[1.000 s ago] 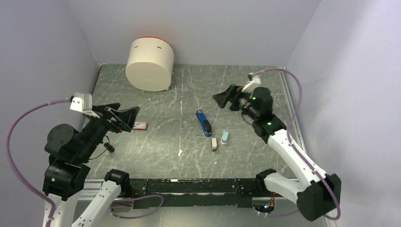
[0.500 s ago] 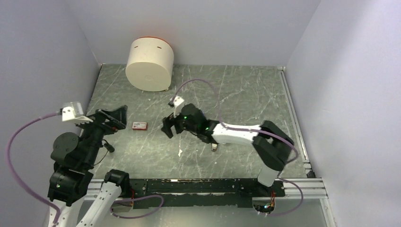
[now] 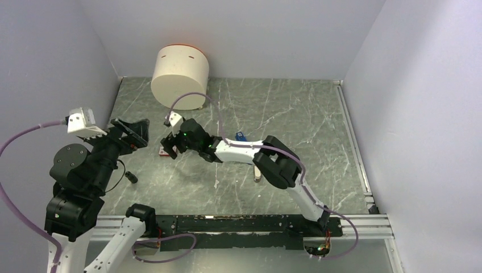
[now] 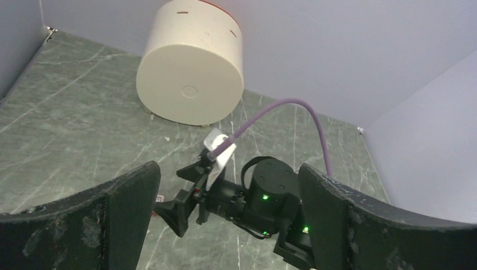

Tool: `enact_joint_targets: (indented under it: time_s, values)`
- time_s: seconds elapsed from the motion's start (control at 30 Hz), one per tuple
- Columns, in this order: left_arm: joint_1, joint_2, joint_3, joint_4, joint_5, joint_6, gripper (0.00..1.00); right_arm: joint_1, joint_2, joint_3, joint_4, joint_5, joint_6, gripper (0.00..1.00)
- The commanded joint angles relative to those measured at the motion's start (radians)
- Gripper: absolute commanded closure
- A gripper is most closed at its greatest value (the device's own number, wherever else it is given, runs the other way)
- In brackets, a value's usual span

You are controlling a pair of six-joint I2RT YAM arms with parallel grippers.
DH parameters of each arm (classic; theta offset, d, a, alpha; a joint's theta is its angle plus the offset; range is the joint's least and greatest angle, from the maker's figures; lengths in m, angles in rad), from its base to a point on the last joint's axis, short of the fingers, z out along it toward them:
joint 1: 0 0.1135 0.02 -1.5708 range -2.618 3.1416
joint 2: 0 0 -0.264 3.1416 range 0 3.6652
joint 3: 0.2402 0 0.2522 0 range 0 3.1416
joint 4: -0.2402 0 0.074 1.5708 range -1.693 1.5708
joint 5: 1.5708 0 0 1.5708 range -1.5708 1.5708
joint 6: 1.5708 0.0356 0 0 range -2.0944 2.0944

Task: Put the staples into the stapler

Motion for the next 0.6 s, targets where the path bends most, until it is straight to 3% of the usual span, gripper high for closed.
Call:
enact_joint_targets:
  time_s: [0.0, 0.23, 0.57]
  values:
    - [0.01, 0.008, 0.012, 0.005, 0.071, 0.012, 0.03, 0.021, 0.07, 0.075, -0.077, 0.007, -0.086, 0.11]
    - [0.01, 0.002, -0.015, -0.01, -0.02, -0.044, 0.03, 0.022, 0.193, 0.224, -0.207, -0.03, -0.118, 0.11]
    - [0.01, 0.024, -0.009, -0.023, -0.019, -0.045, 0.03, 0.014, 0.32, 0.412, -0.385, -0.098, -0.173, 0.17]
